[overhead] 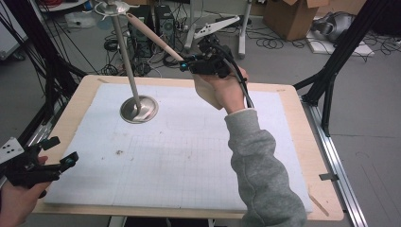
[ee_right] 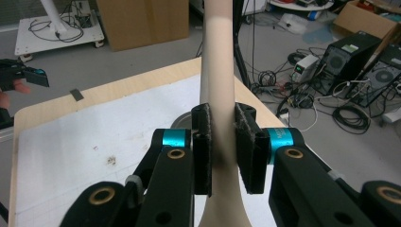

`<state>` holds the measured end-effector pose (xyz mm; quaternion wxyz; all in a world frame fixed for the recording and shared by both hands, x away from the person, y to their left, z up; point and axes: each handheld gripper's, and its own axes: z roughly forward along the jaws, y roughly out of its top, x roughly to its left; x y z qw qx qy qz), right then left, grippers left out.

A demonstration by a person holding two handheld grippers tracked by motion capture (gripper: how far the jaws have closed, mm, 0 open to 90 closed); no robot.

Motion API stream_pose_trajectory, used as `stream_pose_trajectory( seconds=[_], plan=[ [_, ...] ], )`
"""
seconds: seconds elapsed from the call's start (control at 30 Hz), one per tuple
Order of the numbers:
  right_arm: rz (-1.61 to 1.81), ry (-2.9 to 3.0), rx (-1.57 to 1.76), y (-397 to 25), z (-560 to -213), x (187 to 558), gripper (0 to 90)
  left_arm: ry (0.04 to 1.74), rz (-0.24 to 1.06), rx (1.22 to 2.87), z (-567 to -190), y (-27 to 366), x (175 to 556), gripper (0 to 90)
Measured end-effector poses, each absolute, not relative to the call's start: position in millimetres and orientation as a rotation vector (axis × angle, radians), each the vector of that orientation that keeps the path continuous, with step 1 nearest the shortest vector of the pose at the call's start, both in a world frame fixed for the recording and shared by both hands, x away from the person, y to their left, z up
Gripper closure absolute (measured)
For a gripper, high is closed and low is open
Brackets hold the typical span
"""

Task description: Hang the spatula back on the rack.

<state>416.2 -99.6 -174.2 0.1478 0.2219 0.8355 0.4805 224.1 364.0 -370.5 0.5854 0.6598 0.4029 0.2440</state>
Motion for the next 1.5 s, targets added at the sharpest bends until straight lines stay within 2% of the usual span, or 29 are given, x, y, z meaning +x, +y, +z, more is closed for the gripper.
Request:
stream_pose_trajectory(
  seconds=[1.5],
  plan=[
    [1.33,2.589,0.647,-43,-229,459,78.3,0.911,0.585,1.535,-366,362,212,2.8]
  ],
)
